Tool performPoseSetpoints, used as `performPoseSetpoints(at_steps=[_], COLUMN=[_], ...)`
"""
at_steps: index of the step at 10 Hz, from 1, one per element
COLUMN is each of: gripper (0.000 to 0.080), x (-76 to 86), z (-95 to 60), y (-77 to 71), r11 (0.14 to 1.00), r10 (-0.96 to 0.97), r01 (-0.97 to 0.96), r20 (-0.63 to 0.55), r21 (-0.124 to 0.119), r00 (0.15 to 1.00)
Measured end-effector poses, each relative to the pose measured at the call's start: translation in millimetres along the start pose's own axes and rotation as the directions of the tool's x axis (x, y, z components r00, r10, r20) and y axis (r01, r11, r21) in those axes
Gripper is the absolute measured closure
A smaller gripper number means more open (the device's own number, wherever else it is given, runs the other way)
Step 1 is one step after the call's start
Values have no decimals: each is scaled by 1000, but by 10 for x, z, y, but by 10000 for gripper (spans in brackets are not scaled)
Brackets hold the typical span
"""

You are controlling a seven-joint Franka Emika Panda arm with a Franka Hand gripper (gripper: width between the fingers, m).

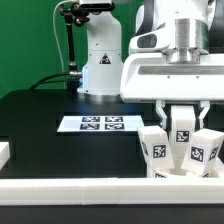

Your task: Assemble stool

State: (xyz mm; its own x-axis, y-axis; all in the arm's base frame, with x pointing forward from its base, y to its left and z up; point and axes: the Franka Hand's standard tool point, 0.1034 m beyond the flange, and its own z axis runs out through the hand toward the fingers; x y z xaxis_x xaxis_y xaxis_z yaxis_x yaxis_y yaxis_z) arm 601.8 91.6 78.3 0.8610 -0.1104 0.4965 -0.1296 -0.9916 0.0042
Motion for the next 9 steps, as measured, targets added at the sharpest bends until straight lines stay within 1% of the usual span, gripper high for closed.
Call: performPoseSetpoints(at_steps=[3,4,6,7,8,9], gripper=[463,463,455,273,273,172], x=[-22,-21,-21,-25,-34,-22], z=[-9,-8,5,6,12,-11], y=[14,13,36,42,47,27], r11=[1000,1000,1000,1000,1000,1000], r10=[-14,-19,-16,-18,-17,-18], r01=[15,20,16,18,17,18], r20=[-97,-110,-93,-92,-81,-53], r21=[10,9,0,-2,-4,-2], r00=[995,994,996,996,997,998])
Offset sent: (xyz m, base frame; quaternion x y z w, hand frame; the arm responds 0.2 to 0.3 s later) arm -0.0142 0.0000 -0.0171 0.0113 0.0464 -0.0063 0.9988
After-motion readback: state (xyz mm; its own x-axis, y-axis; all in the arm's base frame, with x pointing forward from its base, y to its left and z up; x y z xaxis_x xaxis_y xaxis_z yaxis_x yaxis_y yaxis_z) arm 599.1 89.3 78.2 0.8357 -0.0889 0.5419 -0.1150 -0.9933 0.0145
